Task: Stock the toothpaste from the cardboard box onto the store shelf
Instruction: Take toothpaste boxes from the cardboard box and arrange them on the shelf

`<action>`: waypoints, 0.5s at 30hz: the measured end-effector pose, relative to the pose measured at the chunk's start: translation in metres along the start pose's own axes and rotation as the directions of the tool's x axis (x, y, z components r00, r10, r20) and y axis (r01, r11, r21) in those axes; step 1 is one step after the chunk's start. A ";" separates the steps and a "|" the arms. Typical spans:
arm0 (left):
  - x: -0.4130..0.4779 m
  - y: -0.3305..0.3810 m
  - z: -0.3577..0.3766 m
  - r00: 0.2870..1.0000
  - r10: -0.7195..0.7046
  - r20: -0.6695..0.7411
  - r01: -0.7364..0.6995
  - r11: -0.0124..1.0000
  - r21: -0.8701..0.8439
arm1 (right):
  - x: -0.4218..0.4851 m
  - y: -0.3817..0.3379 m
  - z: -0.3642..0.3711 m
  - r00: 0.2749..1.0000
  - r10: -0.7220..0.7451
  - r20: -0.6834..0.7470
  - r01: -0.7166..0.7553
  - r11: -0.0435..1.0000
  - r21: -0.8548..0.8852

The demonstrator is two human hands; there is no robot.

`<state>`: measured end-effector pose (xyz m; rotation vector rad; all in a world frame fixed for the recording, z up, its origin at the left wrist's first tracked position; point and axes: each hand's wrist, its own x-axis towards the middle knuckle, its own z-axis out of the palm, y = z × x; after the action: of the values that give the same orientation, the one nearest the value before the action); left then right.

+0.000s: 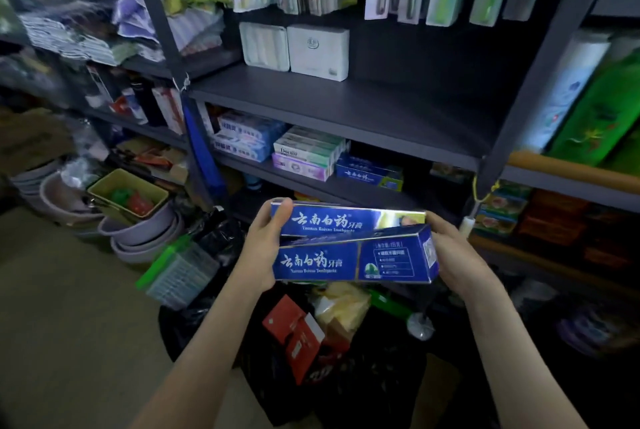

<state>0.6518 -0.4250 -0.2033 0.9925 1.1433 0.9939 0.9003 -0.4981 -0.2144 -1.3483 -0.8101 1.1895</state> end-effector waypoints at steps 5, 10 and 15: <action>0.114 0.000 -0.007 1.000 0.005 -0.020 -0.001 0.984 0.179 | 0.092 0.045 0.014 0.986 0.023 -0.162 -0.008 0.996 0.091; 0.218 -0.025 -0.013 0.989 0.087 -0.120 -0.061 0.978 0.202 | 0.176 0.107 -0.007 0.889 0.074 -0.451 -0.011 0.990 0.141; 0.300 -0.070 -0.003 0.984 0.174 -0.036 -0.164 0.968 0.189 | 0.250 0.144 -0.028 0.805 -0.026 -0.593 -0.003 0.999 -0.049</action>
<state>0.6968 -0.1538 -0.3430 1.2353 1.2268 1.0681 0.9684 -0.2926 -0.4065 -1.6307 -0.3867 0.6625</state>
